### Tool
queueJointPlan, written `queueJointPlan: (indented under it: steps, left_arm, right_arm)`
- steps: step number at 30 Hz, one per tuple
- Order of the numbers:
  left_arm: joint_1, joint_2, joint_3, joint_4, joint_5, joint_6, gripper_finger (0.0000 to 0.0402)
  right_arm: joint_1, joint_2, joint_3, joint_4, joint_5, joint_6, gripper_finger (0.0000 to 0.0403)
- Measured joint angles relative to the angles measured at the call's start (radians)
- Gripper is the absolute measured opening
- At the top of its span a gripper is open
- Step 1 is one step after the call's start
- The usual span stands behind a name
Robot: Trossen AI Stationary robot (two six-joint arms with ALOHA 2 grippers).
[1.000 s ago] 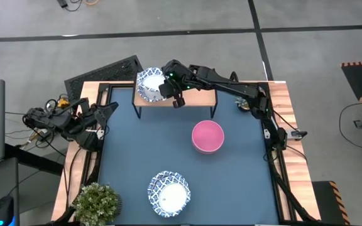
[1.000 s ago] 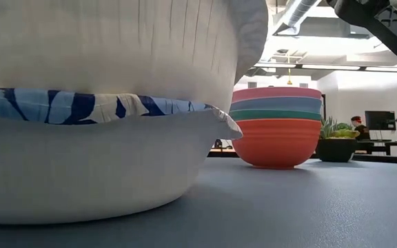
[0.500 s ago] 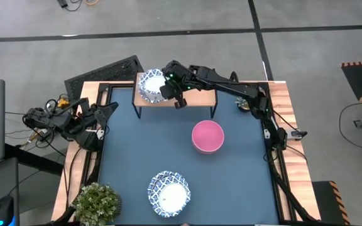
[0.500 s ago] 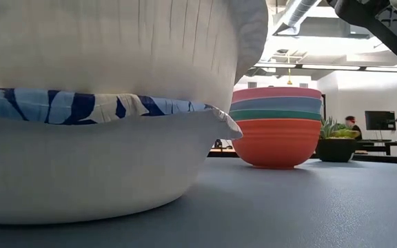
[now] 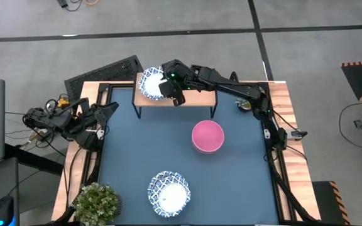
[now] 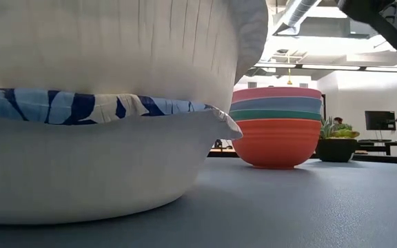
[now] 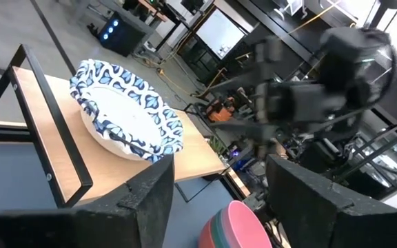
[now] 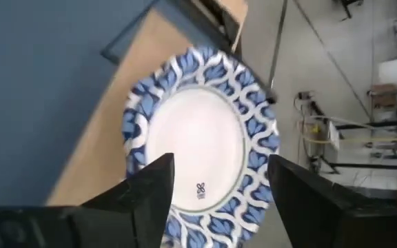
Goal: Place and stack bowls onto a shelf
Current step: Stack the white bowl on top of the white bowl on the shelf
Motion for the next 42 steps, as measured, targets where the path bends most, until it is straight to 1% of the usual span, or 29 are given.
queueJointPlan:
  steps: [2,4,7,10,16,19,23,26,29,33,38,42]
  left_arm:
    - [0.0,0.0,0.0,-0.001,0.0,0.002,0.0213]
    - [0.0,0.0,0.0,-0.002,0.0,0.002,0.0213]
    - [0.0,0.0,0.0,-0.003,0.018,0.002,0.0213]
    - [0.0,0.0,0.0,-0.004,0.059,0.01,0.0213]
    - [0.0,0.0,0.0,-0.005,0.17,0.01,0.0213]
    - [0.0,0.0,0.0,-0.004,0.225,0.01,0.0213]
    - [0.0,0.0,0.0,-0.005,0.277,-0.01,0.0213]
    - [0.0,0.0,0.0,-0.014,0.327,-0.013,0.0213]
    - [0.0,0.0,0.0,-0.035,0.367,-0.03,0.0213]
    - [0.0,0.0,-0.001,-0.073,0.395,-0.049,0.0213]
    - [0.0,0.0,-0.001,-0.114,0.399,-0.057,0.0213]
    - [0.0,0.0,-0.001,-0.127,0.435,-0.056,0.0213]
  right_arm:
    - [0.018,-0.038,0.002,-0.02,0.003,0.05,0.026]
    - [0.042,-0.073,0.002,-0.065,-0.016,0.153,0.026]
    - [0.087,-0.133,0.002,-0.173,-0.121,0.307,0.0259]
    - [0.15,-0.191,0.002,-0.275,-0.178,0.436,0.0259]
    - [0.323,-0.254,0.002,-0.439,-0.183,0.811,0.0259]
    - [0.431,-0.247,0.002,-0.543,-0.183,0.937,0.0259]
    - [0.577,-0.187,0.002,-0.585,-0.174,0.955,0.0259]
    - [0.673,-0.122,0.001,-0.576,-0.155,0.887,0.0259]
    - [0.736,-0.043,0.001,-0.561,-0.155,0.829,0.0259]
    - [0.781,0.028,-0.001,-0.476,-0.151,0.774,0.0259]
    - [0.817,0.108,0.003,-0.358,-0.146,0.804,0.0259]
    - [0.853,0.185,0.0,-0.289,-0.145,0.815,0.0259]
